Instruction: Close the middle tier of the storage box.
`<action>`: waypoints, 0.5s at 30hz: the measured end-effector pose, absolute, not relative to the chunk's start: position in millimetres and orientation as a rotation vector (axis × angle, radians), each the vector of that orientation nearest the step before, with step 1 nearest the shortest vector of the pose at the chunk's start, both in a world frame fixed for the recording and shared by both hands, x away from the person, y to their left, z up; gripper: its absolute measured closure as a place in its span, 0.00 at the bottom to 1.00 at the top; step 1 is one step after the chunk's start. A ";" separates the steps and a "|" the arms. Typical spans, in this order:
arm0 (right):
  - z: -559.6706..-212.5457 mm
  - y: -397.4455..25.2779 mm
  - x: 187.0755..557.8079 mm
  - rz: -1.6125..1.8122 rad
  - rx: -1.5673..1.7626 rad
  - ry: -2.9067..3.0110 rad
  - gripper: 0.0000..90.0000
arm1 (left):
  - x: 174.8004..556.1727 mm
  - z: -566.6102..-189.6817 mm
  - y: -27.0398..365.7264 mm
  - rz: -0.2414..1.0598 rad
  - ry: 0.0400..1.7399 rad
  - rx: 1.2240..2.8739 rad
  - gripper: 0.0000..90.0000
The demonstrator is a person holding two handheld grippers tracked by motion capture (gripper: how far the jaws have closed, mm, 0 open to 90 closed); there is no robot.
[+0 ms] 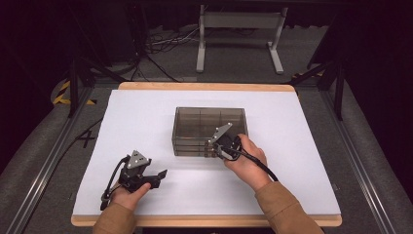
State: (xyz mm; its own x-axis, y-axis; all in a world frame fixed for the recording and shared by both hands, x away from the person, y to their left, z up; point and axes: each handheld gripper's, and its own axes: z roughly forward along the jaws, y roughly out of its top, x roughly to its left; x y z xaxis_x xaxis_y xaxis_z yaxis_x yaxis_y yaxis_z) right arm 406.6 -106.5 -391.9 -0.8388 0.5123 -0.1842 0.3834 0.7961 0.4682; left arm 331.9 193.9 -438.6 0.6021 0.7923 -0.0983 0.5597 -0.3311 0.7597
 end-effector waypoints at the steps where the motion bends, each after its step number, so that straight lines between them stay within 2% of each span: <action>1: -392.0 -106.6 406.6 0.605 0.689 2.680 1.00 | 331.9 -438.6 193.8 0.372 1.068 2.033 0.31; 10: -391.0 -108.5 404.2 0.614 0.696 2.696 0.99 | 332.3 -438.8 194.0 0.372 1.069 2.032 0.31; 15: -386.0 -113.9 398.8 0.645 0.668 2.697 0.94 | 331.9 -438.6 193.8 0.371 1.068 2.032 0.31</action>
